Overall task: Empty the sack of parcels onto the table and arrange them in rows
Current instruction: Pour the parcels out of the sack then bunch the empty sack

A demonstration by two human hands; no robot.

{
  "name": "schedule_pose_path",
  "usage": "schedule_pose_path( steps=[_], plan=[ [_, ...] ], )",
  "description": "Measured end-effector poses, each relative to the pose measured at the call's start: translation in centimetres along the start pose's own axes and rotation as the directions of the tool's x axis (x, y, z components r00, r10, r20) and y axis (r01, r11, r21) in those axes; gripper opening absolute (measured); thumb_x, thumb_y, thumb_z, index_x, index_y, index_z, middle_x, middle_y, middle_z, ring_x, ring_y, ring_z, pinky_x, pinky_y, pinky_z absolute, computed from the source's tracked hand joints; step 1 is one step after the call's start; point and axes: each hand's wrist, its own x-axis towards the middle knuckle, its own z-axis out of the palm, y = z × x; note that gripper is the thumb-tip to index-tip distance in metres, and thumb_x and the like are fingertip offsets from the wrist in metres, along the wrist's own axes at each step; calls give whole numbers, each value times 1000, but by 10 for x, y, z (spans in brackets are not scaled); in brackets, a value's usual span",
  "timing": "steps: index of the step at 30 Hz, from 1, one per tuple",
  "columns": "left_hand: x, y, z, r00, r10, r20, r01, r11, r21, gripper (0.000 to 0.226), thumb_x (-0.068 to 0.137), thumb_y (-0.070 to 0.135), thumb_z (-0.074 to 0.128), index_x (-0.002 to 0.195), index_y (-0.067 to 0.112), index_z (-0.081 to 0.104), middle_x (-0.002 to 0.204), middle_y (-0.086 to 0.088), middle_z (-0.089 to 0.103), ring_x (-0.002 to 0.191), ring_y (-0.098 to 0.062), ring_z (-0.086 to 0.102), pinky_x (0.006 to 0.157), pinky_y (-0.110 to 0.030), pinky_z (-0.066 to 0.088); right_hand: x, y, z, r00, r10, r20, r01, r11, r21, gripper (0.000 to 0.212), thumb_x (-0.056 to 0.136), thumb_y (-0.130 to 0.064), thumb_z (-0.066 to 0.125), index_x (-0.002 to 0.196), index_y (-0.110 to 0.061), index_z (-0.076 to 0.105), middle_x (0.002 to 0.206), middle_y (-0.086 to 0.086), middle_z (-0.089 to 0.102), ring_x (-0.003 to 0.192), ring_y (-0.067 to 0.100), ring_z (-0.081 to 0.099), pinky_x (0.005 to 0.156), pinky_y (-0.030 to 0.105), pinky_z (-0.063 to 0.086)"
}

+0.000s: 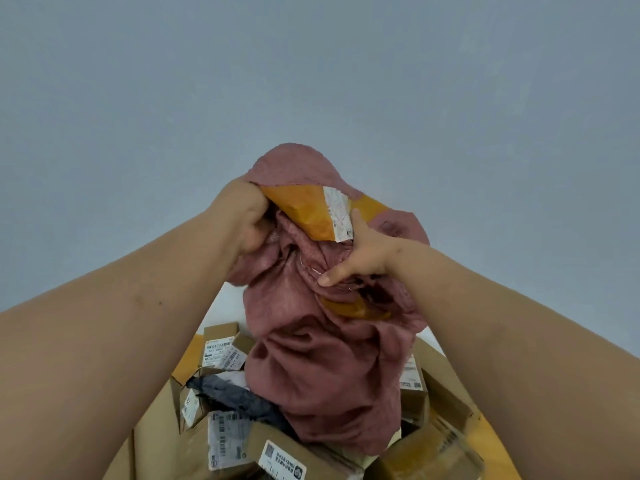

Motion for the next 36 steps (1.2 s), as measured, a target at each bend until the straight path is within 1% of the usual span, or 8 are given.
schedule_pose_path(
  steps=[5, 7, 10, 16, 20, 22, 29, 36],
  plan=[
    [2, 2, -4, 982, 173, 80, -167, 983, -76, 20, 99, 5, 54, 118, 11, 59, 98, -8, 72, 81, -16, 72, 77, -34, 59, 8, -7, -1, 927, -67, -368, 14, 989, -145, 41, 80, -29, 66, 118, -15, 57, 113, 10, 64, 111, 33, 61, 89, 33, 42],
    [9, 0, -22, 976, 210, 62, -216, 971, 105, 59, 91, 7, 68, 142, 16, 38, 114, -1, 67, 94, -13, 70, 86, -33, 56, 10, -10, -19, 868, -126, -481, 93, 991, -91, 26, 85, -16, 56, 108, -9, 66, 104, 17, 67, 104, 34, 64, 74, 26, 38],
    [17, -13, -51, 974, 203, 101, -227, 880, 418, 111, 69, 28, 90, 155, 34, 19, 134, 10, 56, 118, -14, 59, 101, -42, 48, 12, -13, -46, 756, -138, -640, 192, 981, 16, 31, 93, -16, 51, 120, -10, 64, 115, 13, 66, 109, 32, 61, 75, 23, 34],
    [12, -38, -58, 973, 78, 219, -199, 767, 610, 106, 62, 34, 95, 147, 43, 32, 130, 6, 59, 111, -26, 65, 84, -39, 61, -3, -52, -72, 610, -115, -784, 495, 828, 264, 20, 94, -31, 52, 103, -15, 59, 99, 1, 64, 93, 20, 62, 71, 29, 42],
    [1, -33, -44, 973, -11, 229, -129, 800, 586, 96, 70, 32, 90, 148, 27, 34, 124, 9, 62, 101, -22, 68, 58, -23, 59, -7, -62, -65, 697, -231, -679, 550, 780, 298, 21, 94, -33, 53, 106, -17, 60, 97, -4, 65, 85, 10, 60, 69, 27, 50],
    [-8, -29, -31, 980, -115, 161, 25, 880, 475, 70, 73, 28, 85, 129, 4, 49, 104, -33, 47, 92, -33, 69, 53, -29, 58, -10, -65, -60, 727, -253, -639, 592, 701, 397, 26, 90, -32, 53, 106, -13, 59, 86, 0, 61, 70, 12, 55, 56, 26, 42],
    [-14, -28, -5, 942, -317, 112, 236, 861, 451, 30, 88, 29, 70, 110, 9, 67, 109, -16, 72, 94, -35, 68, 75, -52, 57, -9, -66, -32, 847, -393, -357, 528, 697, 485, 40, 80, -45, 63, 119, -38, 64, 115, -4, 71, 108, 22, 67, 98, 47, 52],
    [-10, -24, -17, 990, -137, 25, 124, 949, 291, 12, 94, 29, 66, 96, 17, 70, 90, -7, 77, 84, -28, 72, 72, -45, 57, -25, -32, -41, 902, -427, -62, 337, 608, 719, 77, 72, -20, 79, 142, -14, 46, 129, 10, 64, 111, 27, 66, 93, 42, 54]
  ],
)
